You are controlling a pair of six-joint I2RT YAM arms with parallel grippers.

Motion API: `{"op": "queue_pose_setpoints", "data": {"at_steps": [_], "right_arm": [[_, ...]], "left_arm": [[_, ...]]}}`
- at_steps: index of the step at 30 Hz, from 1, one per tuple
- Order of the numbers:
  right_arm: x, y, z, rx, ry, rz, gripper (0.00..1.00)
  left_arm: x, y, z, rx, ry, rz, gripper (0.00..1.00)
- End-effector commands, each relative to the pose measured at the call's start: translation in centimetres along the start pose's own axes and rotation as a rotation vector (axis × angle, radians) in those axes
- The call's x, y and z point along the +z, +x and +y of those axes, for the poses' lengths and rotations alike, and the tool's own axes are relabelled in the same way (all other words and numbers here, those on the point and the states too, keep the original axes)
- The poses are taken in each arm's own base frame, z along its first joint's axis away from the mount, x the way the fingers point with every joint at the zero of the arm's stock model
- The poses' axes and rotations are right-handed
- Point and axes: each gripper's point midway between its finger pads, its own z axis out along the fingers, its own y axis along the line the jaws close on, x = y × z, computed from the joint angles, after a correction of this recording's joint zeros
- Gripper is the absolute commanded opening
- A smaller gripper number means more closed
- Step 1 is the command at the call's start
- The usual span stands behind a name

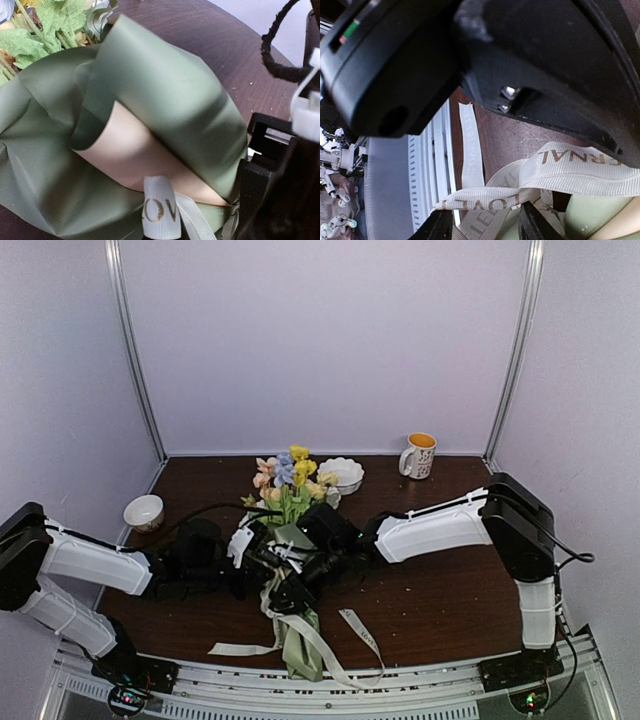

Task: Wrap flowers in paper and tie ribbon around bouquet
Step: Cross the half-tied ribbon over the folded bouquet.

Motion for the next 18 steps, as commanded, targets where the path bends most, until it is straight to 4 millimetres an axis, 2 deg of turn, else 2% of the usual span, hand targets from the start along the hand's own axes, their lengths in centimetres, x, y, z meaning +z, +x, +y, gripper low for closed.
{"op": "queue_pose_setpoints", "data": {"at_steps": [1, 6, 11, 15, 18], "right_arm": [[-0.6, 1.1, -1.0, -0.038, 0.213, 0.024, 0.47], [-1.0, 1.5, -0.1, -0.153, 0.337, 0.023, 0.47], [0.2, 3.0, 0.8, -0.197, 0.313, 0.117, 0.48], [0.7, 3.5, 1.0, -0.225, 0.328, 0.145, 0.48], [0.6, 3.5, 0.4, -0.245, 0.4, 0.149, 0.4]], "left_arm": [[0.1, -1.5, -0.4, 0.011, 0.023, -0.038, 0.0], [0.2, -1.3, -0.5, 0.012, 0.028, -0.029, 0.0], [0.1, -1.2, -0.4, 0.01, 0.022, -0.033, 0.0], [0.1, -1.2, -0.3, 0.009, 0.02, -0.028, 0.0], [0.0, -1.1, -0.3, 0.007, 0.02, -0.029, 0.0]]}}
